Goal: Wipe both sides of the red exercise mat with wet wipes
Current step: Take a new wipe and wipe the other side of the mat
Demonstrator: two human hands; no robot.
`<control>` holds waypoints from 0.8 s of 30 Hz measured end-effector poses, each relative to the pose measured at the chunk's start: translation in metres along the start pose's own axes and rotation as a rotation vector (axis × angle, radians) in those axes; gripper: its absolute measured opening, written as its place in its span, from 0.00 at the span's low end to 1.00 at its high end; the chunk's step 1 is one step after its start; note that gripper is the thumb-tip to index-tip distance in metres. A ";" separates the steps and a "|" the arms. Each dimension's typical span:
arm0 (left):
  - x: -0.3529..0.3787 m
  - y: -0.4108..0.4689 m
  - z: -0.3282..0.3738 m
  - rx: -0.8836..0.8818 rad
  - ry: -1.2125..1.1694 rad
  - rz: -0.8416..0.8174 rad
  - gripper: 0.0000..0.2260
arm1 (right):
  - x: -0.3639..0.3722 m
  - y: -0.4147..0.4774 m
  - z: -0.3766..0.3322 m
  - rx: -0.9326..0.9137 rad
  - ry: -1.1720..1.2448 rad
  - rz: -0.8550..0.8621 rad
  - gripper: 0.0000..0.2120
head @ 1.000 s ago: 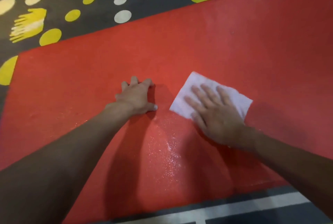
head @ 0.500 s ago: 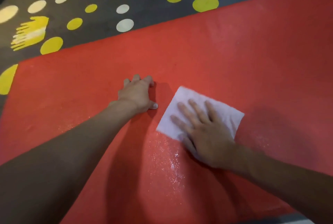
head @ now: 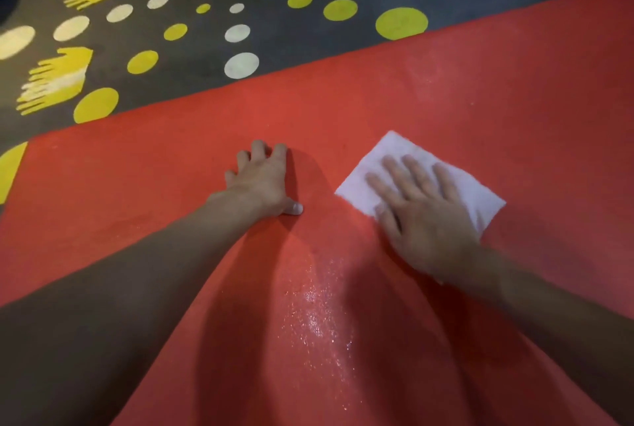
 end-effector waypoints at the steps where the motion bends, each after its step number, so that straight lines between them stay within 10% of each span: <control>1: 0.001 0.002 0.000 -0.005 0.011 -0.024 0.49 | -0.002 0.004 0.006 0.098 0.000 0.028 0.27; 7: -0.008 0.013 0.002 0.041 0.083 -0.063 0.49 | 0.007 -0.001 -0.049 -0.280 -0.026 -0.075 0.26; 12: -0.011 0.031 -0.010 0.064 -0.005 0.012 0.41 | -0.006 0.045 0.006 0.164 -0.013 0.038 0.29; 17: -0.018 0.038 -0.019 -0.012 -0.156 0.280 0.20 | 0.004 0.044 -0.040 -0.220 -0.033 -0.051 0.27; 21: 0.010 0.030 -0.015 -0.009 -0.125 0.350 0.25 | -0.010 0.085 0.023 0.204 -0.015 0.079 0.30; 24: 0.011 0.034 -0.018 -0.020 -0.102 0.360 0.25 | 0.004 0.073 -0.035 -0.043 -0.026 -0.001 0.28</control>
Point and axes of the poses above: each hand's wrist, its own y-axis towards the middle knuckle, its own x-axis out of the palm, z = x × y, the point moved 10 cm from there along y, towards the middle knuckle, and after that the axes turned 2 degrees about -z, right-handed, at the moved point
